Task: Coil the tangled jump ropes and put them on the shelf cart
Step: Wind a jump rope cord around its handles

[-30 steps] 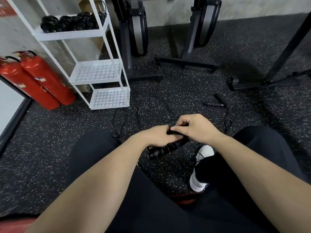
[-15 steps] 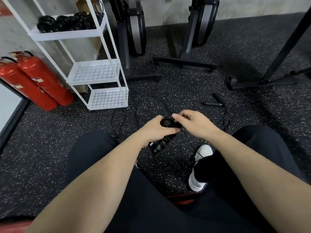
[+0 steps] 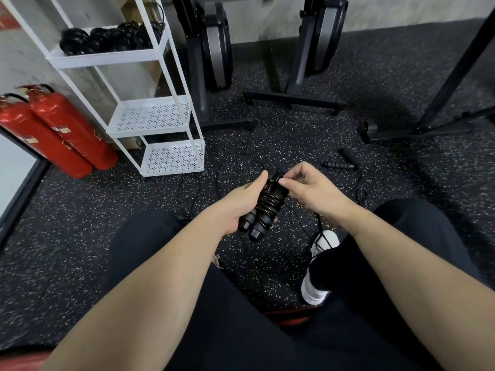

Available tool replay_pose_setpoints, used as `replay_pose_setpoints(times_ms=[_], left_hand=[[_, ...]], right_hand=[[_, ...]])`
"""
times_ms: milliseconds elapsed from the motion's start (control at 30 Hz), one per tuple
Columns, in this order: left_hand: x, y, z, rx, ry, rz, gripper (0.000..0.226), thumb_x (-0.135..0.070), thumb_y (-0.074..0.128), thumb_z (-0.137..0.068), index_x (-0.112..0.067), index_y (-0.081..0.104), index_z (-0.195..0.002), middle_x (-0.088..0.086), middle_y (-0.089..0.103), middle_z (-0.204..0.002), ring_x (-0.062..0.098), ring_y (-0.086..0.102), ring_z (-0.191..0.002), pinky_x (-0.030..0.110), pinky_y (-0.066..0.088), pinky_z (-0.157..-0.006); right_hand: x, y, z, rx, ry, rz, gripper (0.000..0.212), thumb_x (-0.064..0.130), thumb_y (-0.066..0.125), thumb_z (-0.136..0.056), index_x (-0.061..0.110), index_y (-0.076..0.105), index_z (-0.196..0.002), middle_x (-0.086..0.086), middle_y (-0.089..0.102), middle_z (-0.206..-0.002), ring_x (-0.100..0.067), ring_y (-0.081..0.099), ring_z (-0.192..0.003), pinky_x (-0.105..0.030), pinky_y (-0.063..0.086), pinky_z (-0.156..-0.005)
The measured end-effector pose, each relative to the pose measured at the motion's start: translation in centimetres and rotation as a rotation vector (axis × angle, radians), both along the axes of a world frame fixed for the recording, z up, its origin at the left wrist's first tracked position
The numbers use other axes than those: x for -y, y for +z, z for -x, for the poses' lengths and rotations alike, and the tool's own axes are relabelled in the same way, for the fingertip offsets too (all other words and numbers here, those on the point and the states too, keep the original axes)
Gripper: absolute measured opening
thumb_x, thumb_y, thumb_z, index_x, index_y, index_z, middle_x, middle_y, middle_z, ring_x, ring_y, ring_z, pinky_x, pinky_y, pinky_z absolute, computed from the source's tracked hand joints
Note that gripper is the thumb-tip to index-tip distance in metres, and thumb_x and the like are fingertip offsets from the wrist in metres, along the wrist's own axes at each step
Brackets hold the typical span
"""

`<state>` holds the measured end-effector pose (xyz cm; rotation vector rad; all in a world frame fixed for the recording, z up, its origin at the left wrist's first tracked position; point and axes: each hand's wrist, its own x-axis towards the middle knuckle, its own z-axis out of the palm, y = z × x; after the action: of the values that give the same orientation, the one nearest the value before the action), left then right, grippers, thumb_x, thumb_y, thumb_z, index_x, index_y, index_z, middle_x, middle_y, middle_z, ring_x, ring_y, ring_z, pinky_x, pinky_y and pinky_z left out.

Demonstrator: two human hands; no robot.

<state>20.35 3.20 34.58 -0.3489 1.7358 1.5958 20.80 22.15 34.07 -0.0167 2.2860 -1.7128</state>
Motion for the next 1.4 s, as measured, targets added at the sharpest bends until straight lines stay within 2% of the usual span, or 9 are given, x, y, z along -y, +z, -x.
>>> replay_pose_setpoints(times_ms=[233,300,467,567,700,833,1100,1267,1400], left_hand=[[0.7,-0.2,0.1,-0.032,-0.001,0.0,0.051,-0.061,0.054,-0.099,-0.019,0.056,-0.129,0.021,0.077,-0.096,0.034,0.075,-0.076,0.045,0.061,-0.074],[0.7,-0.2,0.1,-0.032,0.017,-0.007,0.052,-0.058,0.053,-0.1,-0.015,0.056,-0.13,0.021,0.076,-0.095,0.034,0.074,-0.075,0.044,0.061,-0.073],[0.7,0.2,0.0,0.029,0.055,0.003,0.054,-0.052,0.048,-0.102,-0.005,0.065,-0.122,0.02,0.075,-0.088,0.03,0.072,-0.066,0.036,0.059,-0.062],[0.6,0.3,0.2,0.068,0.069,-0.03,0.057,-0.053,0.044,-0.099,-0.004,0.069,-0.113,0.022,0.075,-0.094,0.032,0.071,-0.071,0.038,0.058,-0.067],[0.8,0.8,0.3,0.079,0.109,-0.113,0.057,-0.049,0.043,-0.097,-0.003,0.068,-0.119,0.022,0.074,-0.11,0.031,0.069,-0.074,0.039,0.057,-0.068],[1.5,1.3,0.1,0.096,0.114,-0.176,0.046,-0.042,0.042,-0.099,-0.005,0.068,-0.11,0.018,0.074,-0.104,0.029,0.067,-0.068,0.035,0.057,-0.062],[2.0,2.1,0.0,0.112,0.116,-0.259,0.048,-0.042,0.038,-0.102,-0.003,0.065,-0.114,0.015,0.073,-0.091,0.025,0.064,-0.062,0.031,0.054,-0.051],[1.7,2.7,-0.1,0.093,0.113,-0.338,0.049,-0.047,0.036,-0.104,-0.008,0.066,-0.109,0.011,0.071,-0.086,0.023,0.062,-0.058,0.029,0.052,-0.048],[1.7,2.8,-0.2,0.081,0.086,-0.37,0.06,-0.066,0.042,-0.101,-0.012,0.069,-0.104,0.008,0.07,-0.085,0.021,0.061,-0.056,0.028,0.052,-0.047]], right_hand=[[-0.6,0.1,-0.3,0.046,0.034,-0.07,0.034,0.05,0.065,-0.094,0.02,0.056,-0.081,0.01,0.047,-0.054,-0.008,0.035,-0.047,-0.025,0.028,-0.048],[-0.6,0.3,-0.5,0.002,0.043,-0.116,0.036,0.048,0.065,-0.095,0.019,0.06,-0.074,0.01,0.045,-0.054,-0.008,0.034,-0.047,-0.025,0.028,-0.048],[0.3,1.0,-1.0,-0.127,0.118,-0.208,0.031,0.035,0.061,-0.101,0.01,0.067,-0.083,0.018,0.048,-0.051,-0.001,0.037,-0.045,-0.015,0.03,-0.048],[0.4,1.2,-1.0,-0.17,0.115,-0.197,0.029,0.032,0.062,-0.1,0.012,0.066,-0.081,0.019,0.049,-0.053,-0.001,0.038,-0.049,-0.019,0.031,-0.052],[0.3,1.5,-1.0,-0.112,0.1,-0.151,0.027,0.034,0.061,-0.101,0.012,0.068,-0.087,0.02,0.053,-0.05,-0.001,0.035,-0.045,-0.014,0.028,-0.048],[-0.2,1.3,-1.1,-0.038,0.123,-0.126,0.033,0.046,0.063,-0.097,0.023,0.068,-0.073,0.006,0.044,-0.055,-0.01,0.031,-0.047,-0.025,0.023,-0.047],[-1.3,1.8,-0.9,0.093,0.236,0.013,0.025,0.037,0.056,-0.101,0.021,0.07,-0.088,0.013,0.044,-0.058,-0.006,0.034,-0.051,-0.021,0.027,-0.051],[-1.4,1.9,-0.6,0.093,0.093,-0.014,0.044,0.067,0.067,-0.08,0.025,0.062,-0.066,0.008,0.042,-0.054,-0.014,0.032,-0.054,-0.029,0.026,-0.054],[-1.4,1.8,-0.6,0.093,0.082,0.025,0.044,0.066,0.067,-0.075,0.024,0.061,-0.062,0.007,0.04,-0.053,-0.014,0.03,-0.052,-0.03,0.024,-0.054]])
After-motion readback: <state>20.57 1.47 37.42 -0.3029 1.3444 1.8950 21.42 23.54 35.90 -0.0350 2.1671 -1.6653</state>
